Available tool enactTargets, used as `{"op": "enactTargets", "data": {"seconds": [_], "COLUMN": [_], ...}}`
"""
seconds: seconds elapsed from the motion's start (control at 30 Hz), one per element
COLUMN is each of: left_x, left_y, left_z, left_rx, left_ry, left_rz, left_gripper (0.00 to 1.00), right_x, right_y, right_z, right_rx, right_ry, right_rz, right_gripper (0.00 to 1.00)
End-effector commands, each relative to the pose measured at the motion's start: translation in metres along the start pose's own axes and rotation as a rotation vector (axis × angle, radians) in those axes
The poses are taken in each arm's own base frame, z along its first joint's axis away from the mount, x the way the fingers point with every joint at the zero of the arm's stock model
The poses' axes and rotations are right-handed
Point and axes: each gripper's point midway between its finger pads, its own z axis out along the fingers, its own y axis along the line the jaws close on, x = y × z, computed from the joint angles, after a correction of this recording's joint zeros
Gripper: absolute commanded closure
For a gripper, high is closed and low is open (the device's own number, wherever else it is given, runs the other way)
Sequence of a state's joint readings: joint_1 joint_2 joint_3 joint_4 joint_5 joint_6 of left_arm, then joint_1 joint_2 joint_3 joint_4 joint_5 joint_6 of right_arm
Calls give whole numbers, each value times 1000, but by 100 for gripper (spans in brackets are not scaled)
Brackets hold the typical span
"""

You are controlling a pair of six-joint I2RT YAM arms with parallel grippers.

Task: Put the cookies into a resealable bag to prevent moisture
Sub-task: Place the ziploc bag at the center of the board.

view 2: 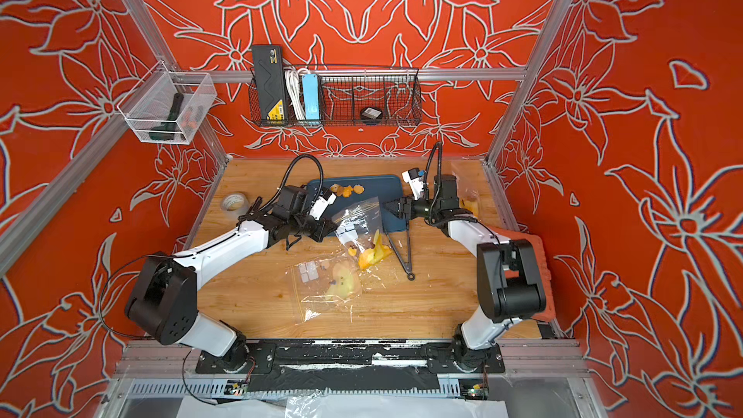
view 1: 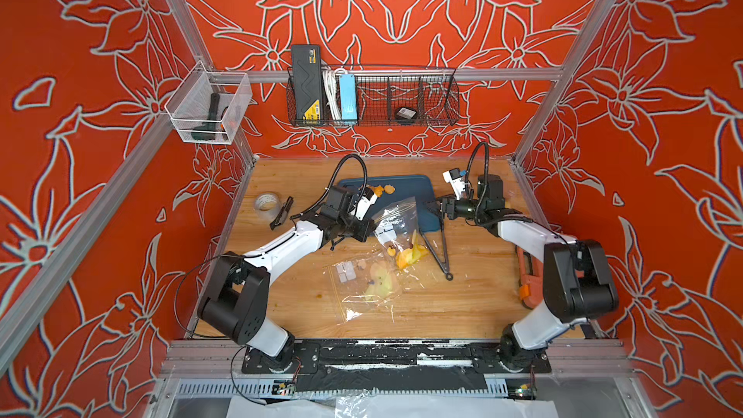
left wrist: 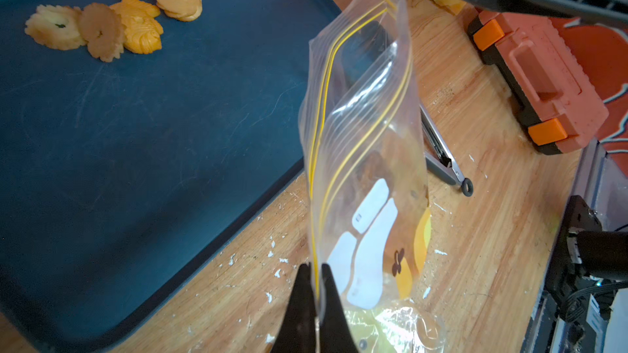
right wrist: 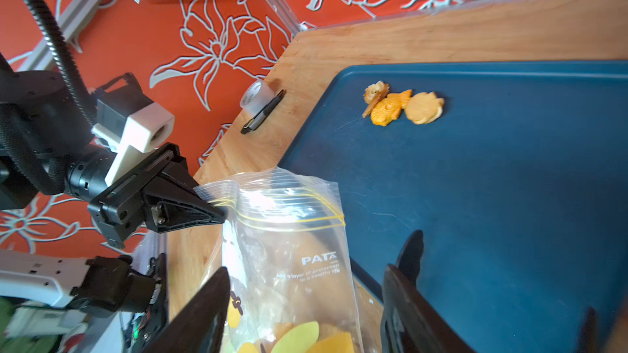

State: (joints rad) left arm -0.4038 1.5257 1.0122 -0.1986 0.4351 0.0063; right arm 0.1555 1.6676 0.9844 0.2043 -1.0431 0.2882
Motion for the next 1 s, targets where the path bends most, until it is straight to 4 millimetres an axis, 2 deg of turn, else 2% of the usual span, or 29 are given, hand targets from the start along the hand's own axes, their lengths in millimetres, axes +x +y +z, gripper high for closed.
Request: {"op": "enactTargets", "data": {"seconds": [0.0, 0.13, 0.3, 0.53, 0.6, 0.77, 0.97], "left_x": [-2, -1, -2, -1, -2, -2, -1], "left_y": [-3, -2, -1, 2, 2, 6, 17], "left_z": [0, 2, 1, 0, 0, -1, -3], "left_rx": [36, 46, 48, 41, 42, 31, -4], "left_ry": [-16, -10, -17, -20, -20, -21, -24], "left_rz": [30, 26, 25, 22, 21, 13, -10], "left_gripper": [100, 100, 100, 100, 100, 100, 100], "right_x": [-20, -17, -7, 5, 3, 0, -7], "right_y": [15, 0, -8, -2, -1, 5, 7], "right_z": [5, 17, 32, 54, 54, 52, 46], "right_rx": [-146, -156, -177, -268, -281, -302, -289], "right_ry": [-20, 8, 49, 92, 89, 85, 67], "right_rz": [-92, -62, -27, -4, -3, -10, -24], "right_gripper": [24, 22, 17, 18, 21, 39, 54]}}
